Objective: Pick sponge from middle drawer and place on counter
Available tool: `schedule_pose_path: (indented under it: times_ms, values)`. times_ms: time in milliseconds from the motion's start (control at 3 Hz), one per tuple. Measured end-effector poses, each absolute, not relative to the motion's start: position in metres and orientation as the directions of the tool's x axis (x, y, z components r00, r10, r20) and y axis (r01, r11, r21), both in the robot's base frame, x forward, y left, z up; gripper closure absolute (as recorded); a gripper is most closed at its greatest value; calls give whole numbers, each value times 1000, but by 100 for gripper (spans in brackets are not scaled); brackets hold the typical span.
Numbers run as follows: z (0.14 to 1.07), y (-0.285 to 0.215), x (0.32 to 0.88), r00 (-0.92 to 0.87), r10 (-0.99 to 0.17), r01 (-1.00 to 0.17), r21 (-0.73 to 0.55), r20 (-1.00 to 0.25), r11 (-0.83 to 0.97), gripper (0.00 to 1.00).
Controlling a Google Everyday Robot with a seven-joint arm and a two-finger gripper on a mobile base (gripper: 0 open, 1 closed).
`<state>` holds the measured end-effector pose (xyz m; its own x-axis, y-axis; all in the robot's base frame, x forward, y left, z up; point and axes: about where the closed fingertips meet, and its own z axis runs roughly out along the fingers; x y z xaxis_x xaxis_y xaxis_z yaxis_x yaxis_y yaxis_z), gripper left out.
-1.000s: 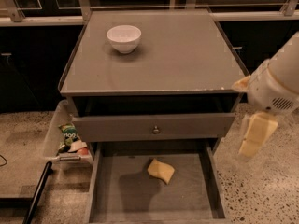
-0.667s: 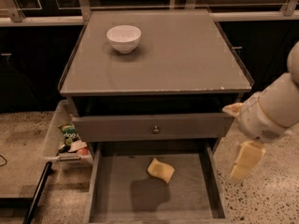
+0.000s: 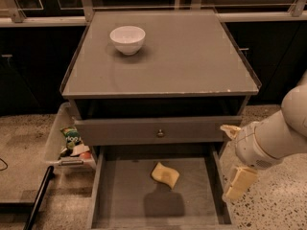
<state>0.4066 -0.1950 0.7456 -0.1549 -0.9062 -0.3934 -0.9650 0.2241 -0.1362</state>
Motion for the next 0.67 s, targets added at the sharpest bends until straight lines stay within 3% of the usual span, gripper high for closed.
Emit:
schedule_pose_path:
  times_ms: [667]
  values:
    - [713,-186,404,-182,-886,-969,-77,-426,236,0]
